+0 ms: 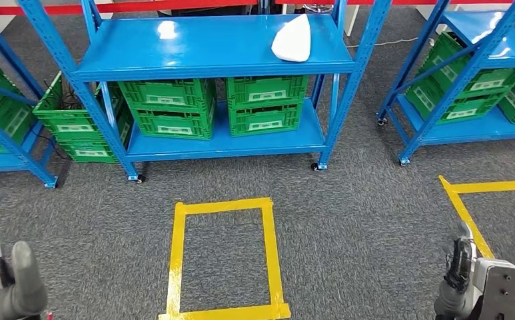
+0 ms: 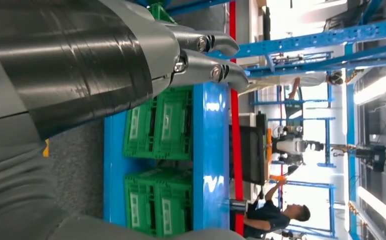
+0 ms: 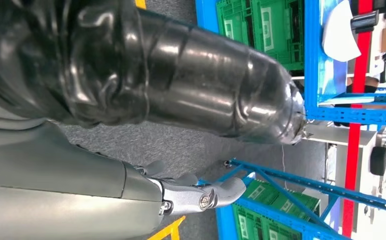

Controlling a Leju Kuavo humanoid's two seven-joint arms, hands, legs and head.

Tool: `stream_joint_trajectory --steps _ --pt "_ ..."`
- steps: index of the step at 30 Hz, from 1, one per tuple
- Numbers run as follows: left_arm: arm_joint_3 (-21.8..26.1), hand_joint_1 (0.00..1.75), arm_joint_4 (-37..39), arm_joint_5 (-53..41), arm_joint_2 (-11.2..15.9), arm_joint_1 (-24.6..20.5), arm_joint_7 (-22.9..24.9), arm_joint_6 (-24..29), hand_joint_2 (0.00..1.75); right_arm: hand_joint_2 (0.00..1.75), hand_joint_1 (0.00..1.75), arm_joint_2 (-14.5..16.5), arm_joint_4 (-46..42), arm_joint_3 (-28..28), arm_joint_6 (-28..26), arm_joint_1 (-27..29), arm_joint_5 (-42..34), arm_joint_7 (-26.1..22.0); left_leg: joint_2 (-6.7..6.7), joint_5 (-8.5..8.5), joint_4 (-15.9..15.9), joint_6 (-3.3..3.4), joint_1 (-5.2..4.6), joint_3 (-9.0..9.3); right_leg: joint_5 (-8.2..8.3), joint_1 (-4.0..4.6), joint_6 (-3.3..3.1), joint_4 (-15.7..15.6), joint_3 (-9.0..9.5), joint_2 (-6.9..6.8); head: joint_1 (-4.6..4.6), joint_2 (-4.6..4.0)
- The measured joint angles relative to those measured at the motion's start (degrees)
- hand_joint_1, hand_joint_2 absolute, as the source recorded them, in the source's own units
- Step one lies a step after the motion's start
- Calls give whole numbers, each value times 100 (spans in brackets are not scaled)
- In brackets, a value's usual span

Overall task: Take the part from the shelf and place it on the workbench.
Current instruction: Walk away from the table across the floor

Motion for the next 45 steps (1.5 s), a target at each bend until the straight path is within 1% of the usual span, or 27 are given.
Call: stream_joint_trajectory --steps 2,3,5,8,10,12,13,14,16,17,18,20,23,24,26,28,29,30,32,34,35,37,38,40,43,44,45 --pt "0 0 1 0 0 -2 -1 -1 0 0 0 1 8 4 2 -5 -1 1 5 -83 5 -19 -21 47 327 40 -92 -678 278 -39 39 0" --pt "0 0 1 0 0 0 0 -1 0 0 0 1 7 7 3 -11 -1 0 10 -118 2 -43 -25 51 353 63 -132 -902 406 -66 47 0" --pt "0 0 1 0 0 0 0 -1 0 0 0 1 1 10 4 -17 -1 -1 35 -164 -10 -105 -22 52 273 106 -188 -1073 537 -93 50 0" --pt "0 0 -10 -3 1 -7 -2 -1 0 0 0 4 -6 14 4 -9 -1 -3 50 -254 103 -192 -11 61 284 56 -240 -1218 675 -60 41 0" --pt "-2 0 -13 -6 2 -4 -3 0 0 0 0 4 -7 15 4 -14 -1 -4 21 -485 652 -255 23 -231 270 15 -265 -1290 765 -52 -22 0" --pt "-4 0 -10 -7 7 -1 0 -2 0 0 0 4 -7 15 3 -17 -2 2 13 -684 1344 -310 80 -704 214 -3 -263 -1297 812 -48 -83 0" --pt "-4 0 -10 -7 10 0 4 -7 0 0 0 4 -6 16 2 -17 -2 10 13 -648 1495 -334 108 -858 176 -15 -246 -1296 846 -42 -101 0" --pt "-4 0 -10 -7 16 -1 9 -13 0 0 0 4 -6 16 3 -17 -2 22 13 -499 1433 -356 133 -900 133 -33 -219 -1292 893 -35 -115 0" --pt "-4 0 -10 -8 22 -3 15 -22 0 0 0 4 -6 17 4 -19 -1 46 13 -20 807 -399 180 -695 27 -76 -144 -1280 1004 -19 -152 0" --pt "-4 0 -9 -9 25 -4 16 -24 0 0 0 4 -7 17 4 -22 0 54 8 123 482 -415 184 -552 -34 -84 -94 -1271 1031 -10 -185 0" --pt "-5 0 -11 -10 26 -5 16 -24 0 0 0 4 -8 17 3 -27 1 56 0 185 262 -401 182 -425 -84 -86 -40 -1268 1046 -3 -212 0" --pt "-4 0 -14 -12 27 -8 16 -22 0 0 0 3 -10 19 2 -39 2 57 -18 110 153 -315 151 -338 -123 -83 58 -1264 1103 7 -216 0" --pt "-1 0 -19 -13 29 -10 5 -26 0 0 0 1 -10 24 4 -56 3 56 -38 53 123 -156 141 -217 -179 -112 131 -1109 1154 -7 -140 0" --pt "0 0 -19 -13 30 -9 -6 -29 0 0 0 1 -10 25 4 -62 4 45 -41 33 110 -118 138 -147 -269 -111 135 -902 1045 -14 -103 0" --pt "1 0 -16 -5 29 -9 -25 -32 0 0 0 0 -7 28 1 -68 3 20 -39 -21 98 -53 107 -83 -523 -84 121 -208 611 -22 -12 0" --pt "1 0 -14 4 30 -6 -15 -34 0 0 0 0 -1 30 -3 -66 2 25 -43 -92 98 -13 58 -17 -628 -43 82 332 158 -23 57 0" --pt "1 0 -14 5 30 -7 -8 -37 0 0 0 0 1 31 -3 -64 2 36 -45 -137 98 -1 32 36 -529 -15 45 340 49 -23 77 0" --pt "1 0 -14 7 31 -7 -1 -39 0 0 0 0 3 31 -2 -63 3 48 -47 -187 97 7 4 104 -312 21 -12 151 35 -22 98 0" --pt "1 0 -12 10 30 -7 0 -40 0 0 0 -1 7 33 -5 -66 3 58 -46 -288 81 17 -41 247 171 111 -182 -462 148 -35 117 0" --pt "2 0 -10 16 30 -10 4 -40 0 0 0 -4 5 38 -13 -72 2 57 -42 -356 41 -9 -44 301 217 187 -338 -820 254 -46 122 0" --pt "2 0 -10 17 30 -12 9 -41 0 0 0 -8 -2 40 -17 -73 1 59 -32 -357 37 -35 -47 334 175 203 -386 -879 285 -47 126 0" --pt "1 0 -19 19 31 -19 17 -41 0 0 0 -15 -26 42 -23 -73 0 62 -12 -333 90 -89 -54 376 269 188 -431 -1095 478 -32 163 0" --pt "-1 0 -25 16 33 -26 17 -41 0 0 0 -16 -28 42 -24 -76 0 66 -8 -331 196 -118 -61 385 306 164 -425 -1170 572 -33 153 0" --pt "-2 0 -39 12 36 -40 30 -42 0 0 0 -15 -30 43 -21 -88 0 73 -11 -478 609 -193 -31 152 289 116 -413 -1271 752 -35 103 0" --pt "-3 0 -39 5 37 -25 32 -43 0 0 0 -15 -23 45 -17 -85 0 74 -12 -818 1362 -308 57 -470 190 86 -383 -1289 857 -25 26 0" --pt "-3 0 -34 4 38 -19 25 -43 0 0 0 -15 -18 45 -18 -80 0 69 -12 -792 1396 -331 86 -595 144 67 -359 -1288 903 -20 10 0" --pt "-4 0 -27 4 38 -18 19 -43 0 0 0 -15 -13 46 -18 -77 0 65 -10 -628 1239 -351 113 -624 93 44 -328 -1284 966 -14 -7 0"
